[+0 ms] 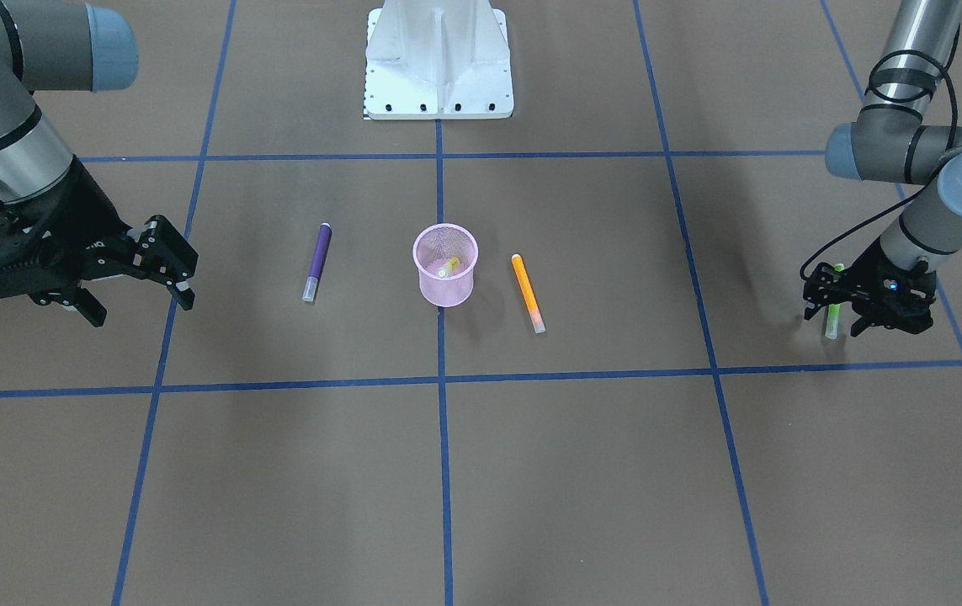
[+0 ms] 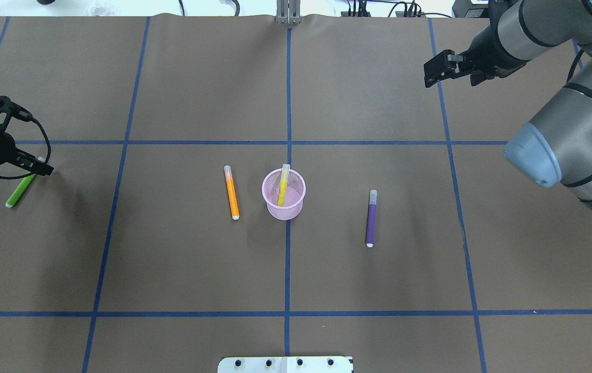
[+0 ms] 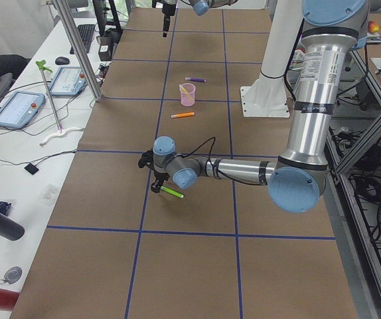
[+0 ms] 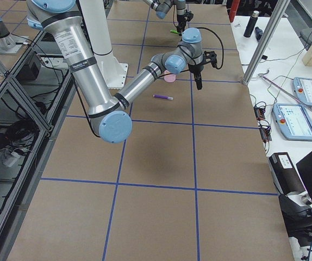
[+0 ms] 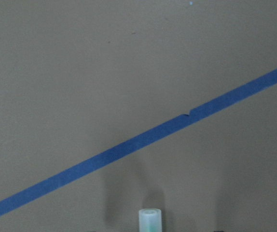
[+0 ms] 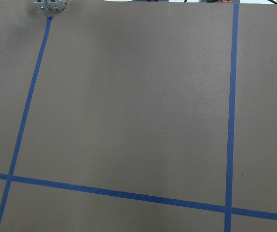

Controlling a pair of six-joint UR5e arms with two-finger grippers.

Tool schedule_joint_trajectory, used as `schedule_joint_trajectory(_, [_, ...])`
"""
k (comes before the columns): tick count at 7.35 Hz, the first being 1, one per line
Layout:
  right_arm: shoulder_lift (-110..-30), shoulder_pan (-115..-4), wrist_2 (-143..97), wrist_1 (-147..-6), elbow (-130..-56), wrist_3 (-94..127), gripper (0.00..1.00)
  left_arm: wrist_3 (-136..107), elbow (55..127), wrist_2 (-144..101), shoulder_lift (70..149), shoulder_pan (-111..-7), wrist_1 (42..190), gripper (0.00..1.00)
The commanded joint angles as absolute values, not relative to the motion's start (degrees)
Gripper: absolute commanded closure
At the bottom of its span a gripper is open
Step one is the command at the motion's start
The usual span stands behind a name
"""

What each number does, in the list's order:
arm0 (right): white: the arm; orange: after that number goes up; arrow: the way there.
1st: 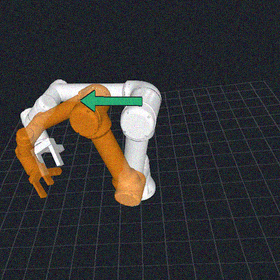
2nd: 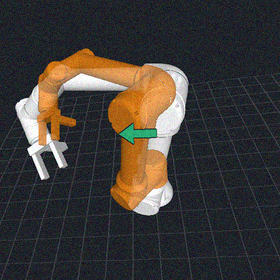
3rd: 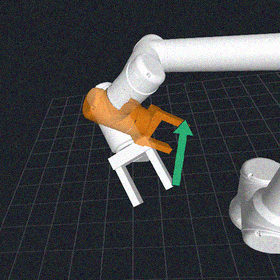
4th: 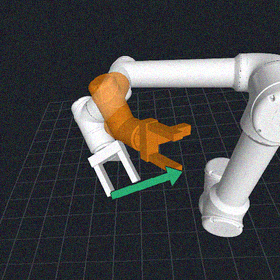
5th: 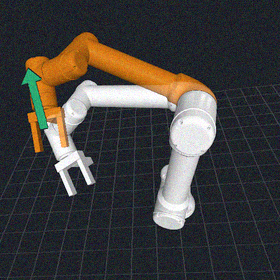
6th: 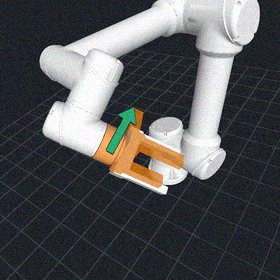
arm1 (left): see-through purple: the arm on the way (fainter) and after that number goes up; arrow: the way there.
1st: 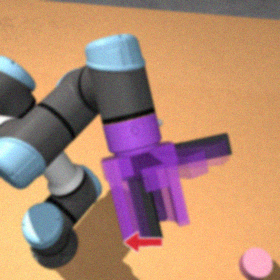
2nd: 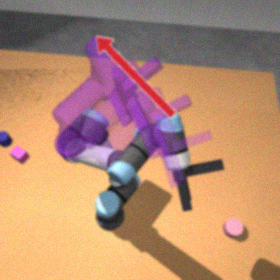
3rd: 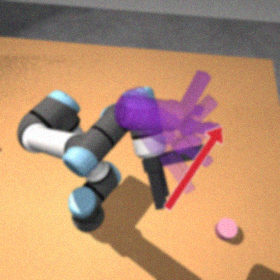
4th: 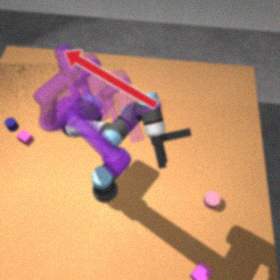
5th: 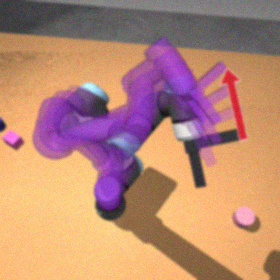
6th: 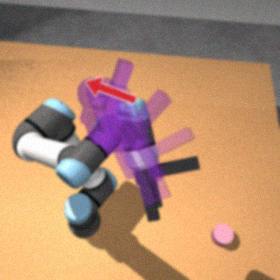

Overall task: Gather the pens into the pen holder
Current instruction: 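Grasp the green highlighter with the left gripper and lift it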

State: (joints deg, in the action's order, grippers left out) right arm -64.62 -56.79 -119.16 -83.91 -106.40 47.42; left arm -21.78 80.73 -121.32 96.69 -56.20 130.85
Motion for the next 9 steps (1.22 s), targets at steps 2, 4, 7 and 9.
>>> schedule_joint_trajectory(2, [-64.51,-56.87,-119.01,-83.94,-106.44,47.37,0.00,-21.53,80.60,-121.90,96.42,-56.07,130.78,1.00])
schedule_joint_trajectory(4, [-64.51,-56.87,-119.00,-83.94,-106.61,47.37,0.00,-21.53,82.69,-122.43,96.33,-56.25,130.70,1.00])
schedule_joint_trajectory(7, [-65.04,-56.95,-119.09,-83.59,-106.70,47.20,0.00,-22.58,90.51,-124.54,99.03,-56.25,138.20,1.00])
schedule_joint_trajectory(9, [-65.30,-56.87,-118.57,-83.32,-106.61,46.67,0.00,-28.43,90.53,-124.54,102.98,-56.08,148.48,1.00])
